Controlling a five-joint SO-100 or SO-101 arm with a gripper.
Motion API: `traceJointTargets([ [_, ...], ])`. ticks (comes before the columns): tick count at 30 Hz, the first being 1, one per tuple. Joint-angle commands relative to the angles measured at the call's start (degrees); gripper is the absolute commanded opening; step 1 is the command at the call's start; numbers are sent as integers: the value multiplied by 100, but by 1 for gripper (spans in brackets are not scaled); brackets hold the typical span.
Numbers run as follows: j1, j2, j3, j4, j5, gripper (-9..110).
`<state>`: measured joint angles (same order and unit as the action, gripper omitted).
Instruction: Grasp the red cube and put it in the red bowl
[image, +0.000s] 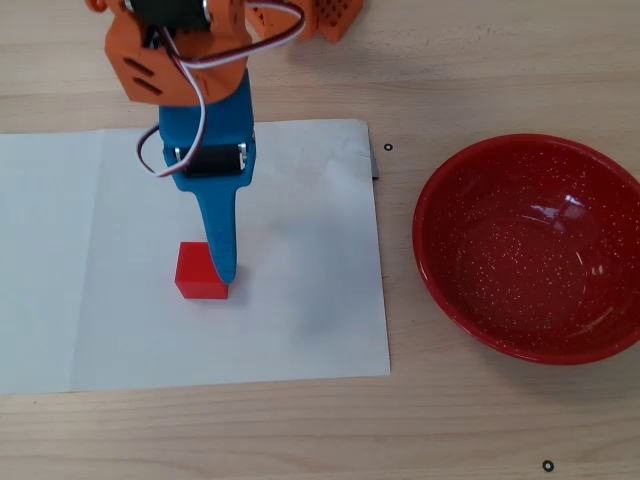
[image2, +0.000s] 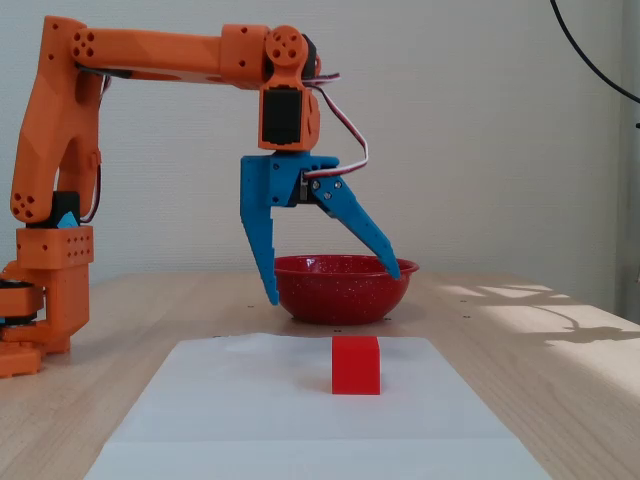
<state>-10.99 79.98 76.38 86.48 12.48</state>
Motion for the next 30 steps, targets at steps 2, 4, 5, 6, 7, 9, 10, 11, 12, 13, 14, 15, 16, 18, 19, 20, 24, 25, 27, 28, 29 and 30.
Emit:
traceJointTargets([
  [2, -387, 211, -1020, -167, 229, 57],
  [4, -413, 88, -1178, -185, 246, 58],
  [5, -439, 26, -1248, -193, 264, 58],
  [6, -457, -26, -1292, -220, 290, 58],
  [7, -475, -79, -1345, -229, 299, 58],
  [9, -510, -167, -1406, -229, 343, 58],
  [10, -519, -211, -1441, -229, 343, 58],
  [11, -527, -255, -1477, -211, 352, 58],
  [12, -527, -299, -1512, -193, 352, 58],
  [13, -527, -334, -1538, -185, 352, 59],
  [14, -527, -369, -1564, -176, 343, 59],
  [15, -527, -404, -1573, -167, 334, 59],
  [16, -519, -439, -1591, -167, 325, 59],
  [18, -510, -519, -1617, -176, 308, 59],
  [19, -501, -554, -1617, -193, 308, 59],
  [20, -492, -598, -1635, -193, 290, 59],
  [24, -457, -782, -1723, -211, 264, 59],
  [25, -448, -835, -1758, -220, 255, 59],
  [27, -431, -940, -1828, -237, 255, 59],
  [28, -422, -993, -1863, -246, 255, 59],
  [29, -413, -1046, -1881, -255, 264, 59],
  [30, -404, -1090, -1916, -255, 264, 59],
])
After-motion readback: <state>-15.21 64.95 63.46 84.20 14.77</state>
